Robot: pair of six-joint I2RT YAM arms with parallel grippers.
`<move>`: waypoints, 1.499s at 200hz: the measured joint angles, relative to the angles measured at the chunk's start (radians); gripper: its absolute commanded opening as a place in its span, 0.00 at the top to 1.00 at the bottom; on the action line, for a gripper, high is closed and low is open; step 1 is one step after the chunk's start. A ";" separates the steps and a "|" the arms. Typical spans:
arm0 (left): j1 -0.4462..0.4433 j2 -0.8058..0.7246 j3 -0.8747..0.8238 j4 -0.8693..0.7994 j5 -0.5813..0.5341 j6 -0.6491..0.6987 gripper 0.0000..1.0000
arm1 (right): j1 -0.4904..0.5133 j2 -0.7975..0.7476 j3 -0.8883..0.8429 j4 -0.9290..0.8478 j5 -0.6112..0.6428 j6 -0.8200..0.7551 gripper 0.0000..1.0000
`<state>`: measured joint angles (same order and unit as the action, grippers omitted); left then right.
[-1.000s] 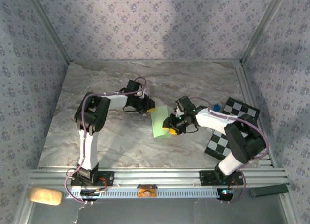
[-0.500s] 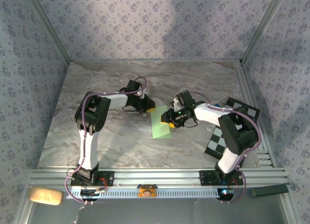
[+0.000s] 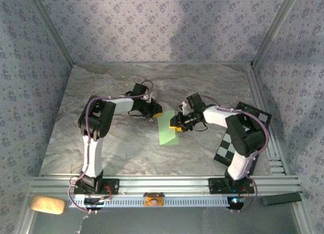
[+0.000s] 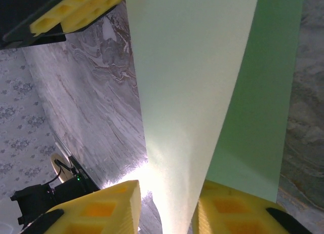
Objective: Fold a paper plane with a square sheet of paper (pick it up from the middle)
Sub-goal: Fold the triangle a second time at the center of the table.
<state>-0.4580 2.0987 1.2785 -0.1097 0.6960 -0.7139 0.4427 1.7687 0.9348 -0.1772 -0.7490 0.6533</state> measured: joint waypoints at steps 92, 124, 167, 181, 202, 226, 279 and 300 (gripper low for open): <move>-0.007 -0.097 -0.018 -0.025 -0.036 0.045 0.50 | -0.011 0.030 -0.039 0.100 0.006 0.073 0.94; -0.010 -0.235 -0.063 -0.029 -0.097 0.095 0.49 | -0.013 0.028 -0.069 0.168 0.043 0.166 0.94; -0.057 -0.397 -0.165 -0.014 -0.188 0.195 0.50 | -0.013 0.024 -0.095 0.246 0.069 0.280 0.85; -0.098 -0.429 -0.200 -0.014 -0.229 0.240 0.51 | -0.013 0.023 -0.095 0.254 0.069 0.287 0.83; -0.183 -0.463 -0.245 -0.014 -0.287 0.320 0.54 | -0.013 0.023 -0.095 0.256 0.069 0.290 0.83; -0.276 -0.507 -0.320 0.022 -0.327 0.417 0.57 | -0.016 0.023 -0.092 0.248 0.067 0.280 0.84; -0.440 -0.559 -0.424 0.084 -0.461 0.575 0.53 | -0.036 0.023 -0.054 0.205 0.033 0.237 0.87; -0.511 -0.550 -0.412 0.061 -0.554 0.620 0.52 | -0.037 0.023 -0.045 0.201 0.019 0.228 0.89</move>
<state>-0.9691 1.5482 0.8669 -0.0483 0.1425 -0.0937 0.4053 1.7920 0.8894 0.0242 -0.7300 0.8814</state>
